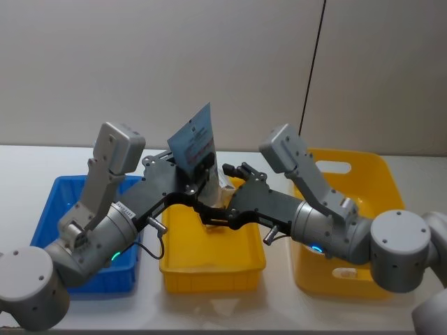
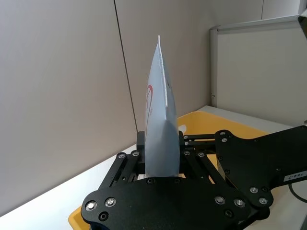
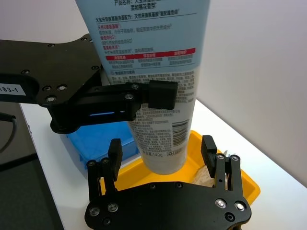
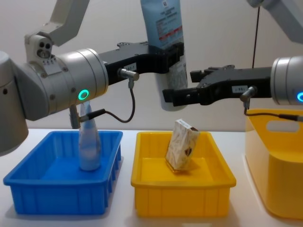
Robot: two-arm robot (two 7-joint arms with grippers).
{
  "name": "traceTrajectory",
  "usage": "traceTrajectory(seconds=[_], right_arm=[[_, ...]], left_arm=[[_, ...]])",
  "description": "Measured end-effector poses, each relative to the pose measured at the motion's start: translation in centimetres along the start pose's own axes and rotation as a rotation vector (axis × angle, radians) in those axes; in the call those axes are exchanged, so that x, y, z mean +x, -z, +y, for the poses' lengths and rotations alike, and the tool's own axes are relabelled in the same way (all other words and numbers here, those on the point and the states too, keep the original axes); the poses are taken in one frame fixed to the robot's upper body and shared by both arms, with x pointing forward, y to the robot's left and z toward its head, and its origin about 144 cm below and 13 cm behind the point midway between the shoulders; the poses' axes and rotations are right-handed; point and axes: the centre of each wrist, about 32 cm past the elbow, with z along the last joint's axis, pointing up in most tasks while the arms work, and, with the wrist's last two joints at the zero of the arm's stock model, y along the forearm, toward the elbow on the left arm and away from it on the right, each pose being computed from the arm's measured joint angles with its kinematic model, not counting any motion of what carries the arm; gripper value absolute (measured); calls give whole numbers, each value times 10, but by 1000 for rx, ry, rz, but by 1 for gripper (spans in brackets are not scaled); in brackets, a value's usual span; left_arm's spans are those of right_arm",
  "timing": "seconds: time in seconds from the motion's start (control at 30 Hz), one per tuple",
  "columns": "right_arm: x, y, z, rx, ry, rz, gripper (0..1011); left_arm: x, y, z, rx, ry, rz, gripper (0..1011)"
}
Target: Bimanual collaborative sorting of washing and personal care products
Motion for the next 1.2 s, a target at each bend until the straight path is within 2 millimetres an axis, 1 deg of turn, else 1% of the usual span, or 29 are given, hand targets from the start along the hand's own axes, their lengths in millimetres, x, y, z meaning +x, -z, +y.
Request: traceTrajectory(seconds=[0.23, 0.3, 0.33, 0.4, 0.43, 0.5, 0.53, 0.6, 0.63, 0.77, 1.03, 1.07, 1.13, 1.2], right_arm=[[4, -2, 6, -6, -14, -12, 1004], [6, -1, 9, -10, -16, -12, 962], [6, -1, 10, -11, -16, -13, 962], [7, -2, 12, -12, -16, -13, 888], [7, -2, 13, -11, -15, -13, 888], [7, -2, 14, -11, -13, -11, 833], [8, -2, 16, -11, -11, -10, 782], [8, -2, 17, -10, -8, -8, 742], [8, -2, 18, -9, -8, -7, 691], [9, -2, 21, -2, -5, -3, 622], [10, -1, 25, 9, -9, 5, 604], [10, -1, 25, 11, -10, 6, 599], [10, -2, 26, 14, -11, 9, 594], [10, -2, 26, 19, -11, 11, 584]], left_arm=[[0, 0, 0, 0, 0, 0, 285], [0, 0, 0, 0, 0, 0, 285], [0, 0, 0, 0, 0, 0, 285], [0, 0, 0, 0, 0, 0, 285], [0, 0, 0, 0, 0, 0, 285], [0, 0, 0, 0, 0, 0, 285], [0, 0, 0, 0, 0, 0, 285], [0, 0, 0, 0, -1, 0, 285], [0, 0, 0, 0, -1, 0, 285], [0, 0, 0, 0, -1, 0, 285], [0, 0, 0, -1, -2, 0, 294], [0, 0, 0, -1, -1, 0, 304], [0, 0, 0, -1, 0, 0, 378], [0, 0, 0, 0, 0, 0, 415]])
